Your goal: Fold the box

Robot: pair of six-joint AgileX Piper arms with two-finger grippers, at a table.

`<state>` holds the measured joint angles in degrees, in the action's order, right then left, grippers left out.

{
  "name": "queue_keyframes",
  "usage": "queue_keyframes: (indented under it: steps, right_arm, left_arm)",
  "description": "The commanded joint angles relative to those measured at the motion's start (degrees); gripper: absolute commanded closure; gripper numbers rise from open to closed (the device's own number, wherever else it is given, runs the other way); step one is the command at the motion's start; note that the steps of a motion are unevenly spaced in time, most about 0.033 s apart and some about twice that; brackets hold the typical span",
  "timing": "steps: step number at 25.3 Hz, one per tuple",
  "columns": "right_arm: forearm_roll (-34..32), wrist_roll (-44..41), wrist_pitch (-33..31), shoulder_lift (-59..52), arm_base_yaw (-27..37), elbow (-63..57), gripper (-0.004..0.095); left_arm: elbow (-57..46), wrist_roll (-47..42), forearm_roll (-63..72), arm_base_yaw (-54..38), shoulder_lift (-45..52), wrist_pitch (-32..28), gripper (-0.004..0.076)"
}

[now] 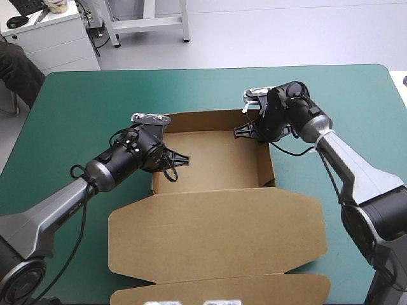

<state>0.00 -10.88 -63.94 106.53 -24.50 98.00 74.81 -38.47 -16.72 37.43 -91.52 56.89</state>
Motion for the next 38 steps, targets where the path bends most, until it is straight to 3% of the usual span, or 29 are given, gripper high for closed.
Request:
queue_keyframes:
  steps: [1,7,10,11,12,14,15,16,18,26,38]
  right_arm:
    - [1.96,2.97,0.34,-1.05,-0.5,1.82,0.0923]
    - [2.26,3.2,-0.45,0.0,-0.38,1.82,0.0922]
    - [1.66,3.34,-2.5,0.0,-0.38,1.82,0.0864]
    - [1.66,3.34,-3.2,0.0,-0.38,1.82,0.0775]
    - [1.66,3.34,-3.52,0.0,-0.38,1.82,0.0704]
    - [1.66,3.34,-4.26,0.0,-0.38,1.82,0.0439]
    - [1.66,3.34,-4.46,0.0,-0.38,1.82,0.0237]
    - [1.66,3.34,-4.61,0.0,-0.38,1.82,0.0099]
    - [1.66,3.34,-4.73,0.0,-0.38,1.82,0.0033]
    - [1.66,5.31,-3.56,-2.53,-0.38,2.1,0.0027]
    - [1.59,9.48,-2.83,-12.45,-0.38,2.24,0.0031]
  left_arm:
    - [2.1,5.22,1.78,0.82,0.41,-5.15,0.0733]
    - [2.1,6.67,4.54,0.82,-2.06,-4.77,0.0722]
    - [2.1,7.1,4.85,0.37,-2.05,-3.52,0.0623]
    - [2.1,7.24,6.71,-0.64,-2.05,-1.9,0.0531]
    - [2.1,7.33,7.33,-1.34,-2.05,-1.13,0.049]
    - [2.1,7.95,9.03,-2.87,-2.05,1.16,0.0343]
    - [2.1,8.15,8.78,-3.53,-1.94,1.42,0.027]
    - [2.1,8.15,8.53,-3.75,-1.75,1.42,0.0245]
    - [2.1,8.15,7.95,-3.75,-1.43,0.85,0.0245]
    - [3.21,9.43,7.22,-3.75,2.87,-1.4,0.0245]
    - [6.9,15.47,6.3,-3.75,12.72,-0.03,0.0263]
